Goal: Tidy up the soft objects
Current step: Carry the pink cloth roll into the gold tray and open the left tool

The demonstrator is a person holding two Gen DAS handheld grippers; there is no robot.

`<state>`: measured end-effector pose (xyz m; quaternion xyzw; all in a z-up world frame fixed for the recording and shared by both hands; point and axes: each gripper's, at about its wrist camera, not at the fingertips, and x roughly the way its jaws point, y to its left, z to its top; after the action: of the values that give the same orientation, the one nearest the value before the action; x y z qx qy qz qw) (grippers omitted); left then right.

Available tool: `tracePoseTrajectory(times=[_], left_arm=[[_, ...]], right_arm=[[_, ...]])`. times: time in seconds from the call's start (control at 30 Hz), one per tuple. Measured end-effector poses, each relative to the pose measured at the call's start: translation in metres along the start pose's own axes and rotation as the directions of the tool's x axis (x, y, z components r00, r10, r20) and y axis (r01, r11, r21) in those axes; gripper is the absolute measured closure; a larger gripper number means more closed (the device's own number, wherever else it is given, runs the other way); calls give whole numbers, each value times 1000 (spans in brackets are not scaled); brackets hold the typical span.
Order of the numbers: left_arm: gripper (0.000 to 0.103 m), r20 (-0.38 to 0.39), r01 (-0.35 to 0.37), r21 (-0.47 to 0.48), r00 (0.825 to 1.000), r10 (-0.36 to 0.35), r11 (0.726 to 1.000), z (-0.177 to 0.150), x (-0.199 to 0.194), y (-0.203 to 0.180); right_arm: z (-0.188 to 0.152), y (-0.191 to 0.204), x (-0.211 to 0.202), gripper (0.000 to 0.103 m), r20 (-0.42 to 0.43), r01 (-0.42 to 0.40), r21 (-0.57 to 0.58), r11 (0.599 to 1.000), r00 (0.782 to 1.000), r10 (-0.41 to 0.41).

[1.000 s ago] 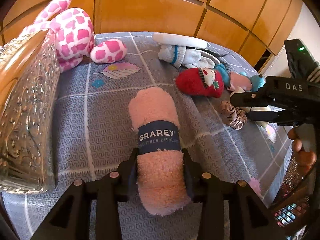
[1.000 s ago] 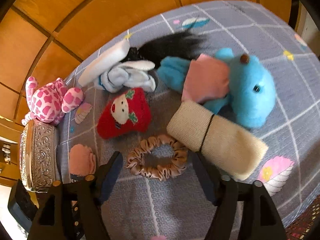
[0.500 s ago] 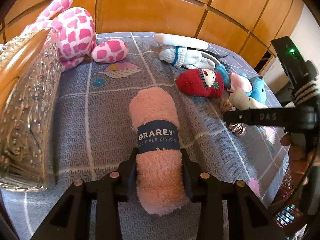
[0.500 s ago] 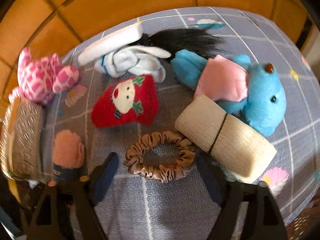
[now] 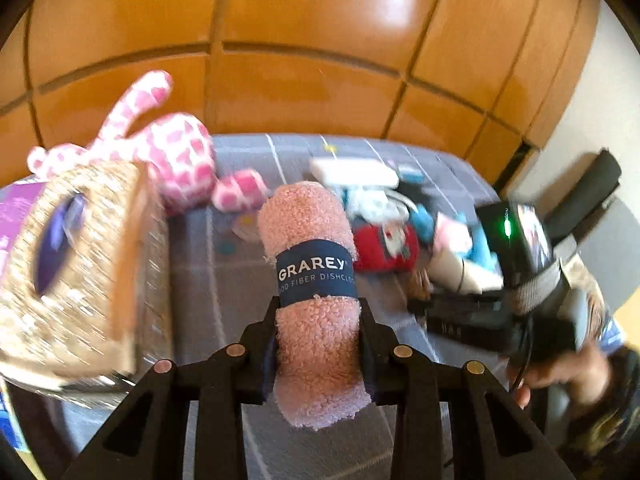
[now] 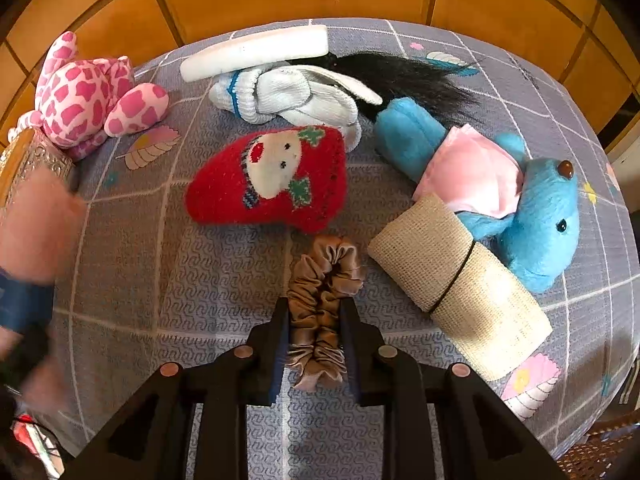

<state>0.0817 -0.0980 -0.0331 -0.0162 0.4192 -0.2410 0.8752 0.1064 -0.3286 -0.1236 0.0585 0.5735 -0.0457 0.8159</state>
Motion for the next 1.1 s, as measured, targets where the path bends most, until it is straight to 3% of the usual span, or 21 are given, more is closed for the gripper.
tracePoseTrajectory(times=[0.27, 0.53, 0.73, 0.9, 1.1], left_arm=[[69, 97, -87, -136, 990, 101, 987, 38, -38, 58], [69, 186, -188, -337, 947, 261, 922, 41, -95, 146], [69, 182, -271, -457, 904, 388, 847, 5, -135, 205], [69, 109, -344, -562, 870, 480, 752, -44, -159, 246], [69, -11, -381, -679, 860, 510, 628, -95, -162, 294]], right_arm=[[-3, 7, -1, 79, 15, 31, -33, 999, 999, -30], [-3, 13, -2, 79, 33, 73, -81, 994, 997, -71], [-5, 17, -1, 79, 40, 93, -100, 991, 995, -89], [-8, 23, -2, 79, 51, 115, -124, 986, 993, -109], [-11, 29, -1, 79, 62, 133, -139, 981, 990, -125]])
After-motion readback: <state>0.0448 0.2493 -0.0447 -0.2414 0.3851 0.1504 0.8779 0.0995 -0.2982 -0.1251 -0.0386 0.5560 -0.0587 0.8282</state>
